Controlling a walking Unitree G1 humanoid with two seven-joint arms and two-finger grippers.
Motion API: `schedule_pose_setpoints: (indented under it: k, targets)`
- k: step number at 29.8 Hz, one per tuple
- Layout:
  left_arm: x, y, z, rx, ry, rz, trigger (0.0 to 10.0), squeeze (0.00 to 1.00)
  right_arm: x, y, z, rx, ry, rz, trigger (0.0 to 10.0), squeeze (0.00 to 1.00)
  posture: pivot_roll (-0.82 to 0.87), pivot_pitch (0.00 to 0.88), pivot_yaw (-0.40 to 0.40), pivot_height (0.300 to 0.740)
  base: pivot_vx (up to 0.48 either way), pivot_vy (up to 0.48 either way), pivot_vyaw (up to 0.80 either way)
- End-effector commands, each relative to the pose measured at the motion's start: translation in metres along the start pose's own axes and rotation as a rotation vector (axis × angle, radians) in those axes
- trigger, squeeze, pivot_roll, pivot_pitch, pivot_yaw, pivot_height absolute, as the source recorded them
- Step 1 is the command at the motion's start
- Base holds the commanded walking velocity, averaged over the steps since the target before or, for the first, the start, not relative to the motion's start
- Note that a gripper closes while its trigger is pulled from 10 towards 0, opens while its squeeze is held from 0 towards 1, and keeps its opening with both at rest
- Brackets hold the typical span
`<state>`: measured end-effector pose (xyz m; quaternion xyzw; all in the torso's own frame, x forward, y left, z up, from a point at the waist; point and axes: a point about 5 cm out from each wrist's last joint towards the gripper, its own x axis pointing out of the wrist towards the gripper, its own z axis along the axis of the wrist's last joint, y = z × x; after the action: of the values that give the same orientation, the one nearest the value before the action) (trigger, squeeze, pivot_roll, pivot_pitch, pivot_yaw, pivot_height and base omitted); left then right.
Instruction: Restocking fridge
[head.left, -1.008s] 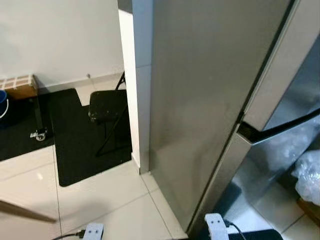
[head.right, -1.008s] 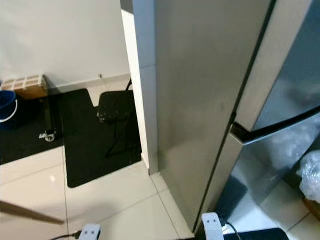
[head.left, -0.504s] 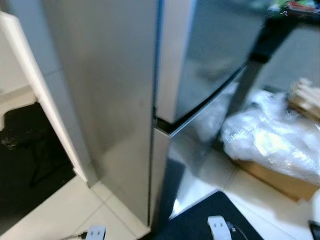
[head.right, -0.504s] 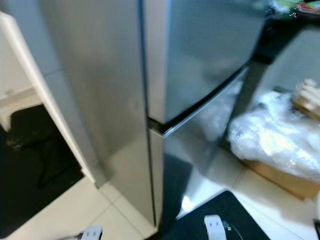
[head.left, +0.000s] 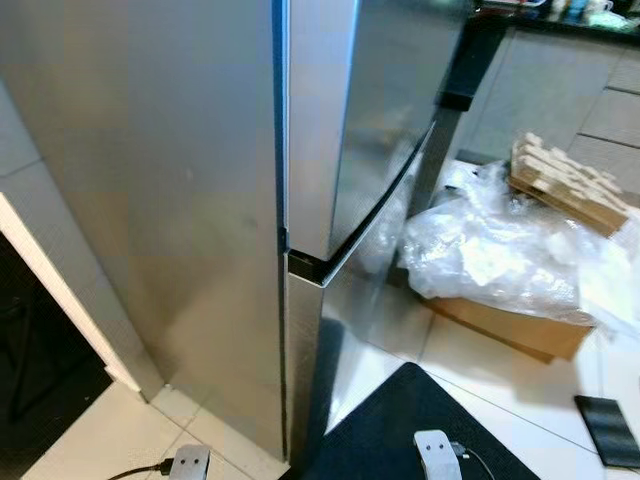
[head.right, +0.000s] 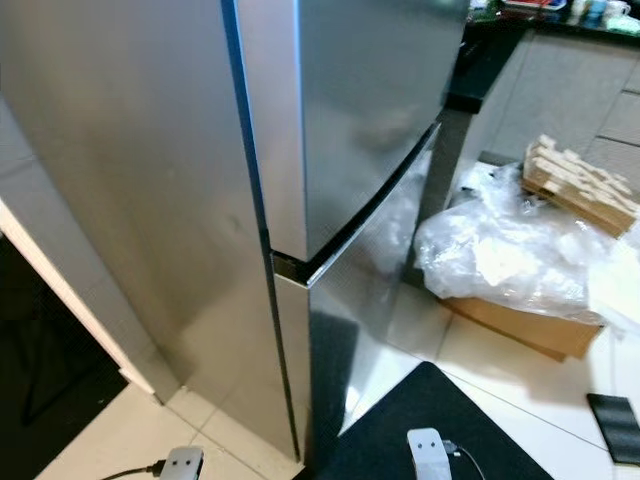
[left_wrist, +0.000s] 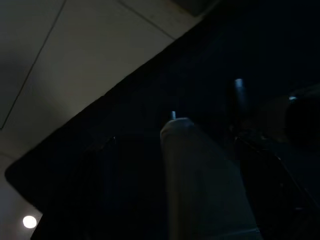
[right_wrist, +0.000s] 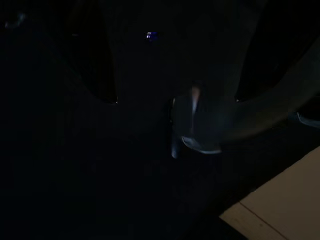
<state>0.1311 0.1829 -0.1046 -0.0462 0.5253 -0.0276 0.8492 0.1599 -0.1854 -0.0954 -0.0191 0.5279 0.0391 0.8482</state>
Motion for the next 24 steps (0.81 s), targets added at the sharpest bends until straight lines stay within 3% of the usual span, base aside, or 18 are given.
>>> schedule_pose_setpoints:
  k: [1, 11, 24]
  targets:
    - [-0.0010, 0.0015, -0.0067, 0.009, 0.027, 0.014, 10.0, 0.00, -0.0005, -0.0008, -0.0045, 0.004, 0.010, -0.003, 10.0, 0.00, -0.02, 0.000, 0.007, 0.740, 0.000, 0.000, 0.00]
    - [-0.0018, 0.0064, -0.0081, -0.002, 0.033, 0.065, 10.0, 0.00, -0.0003, -0.0009, -0.0004, 0.001, -0.008, 0.002, 10.0, 0.00, -0.02, 0.000, 0.004, 0.740, 0.000, 0.000, 0.00]
    - [-0.0020, 0.0067, -0.0094, 0.005, 0.039, 0.076, 10.0, 0.00, -0.0003, -0.0005, -0.0015, -0.002, -0.005, 0.004, 10.0, 0.00, -0.02, 0.000, 0.004, 0.740, -0.297, 0.000, 0.00]
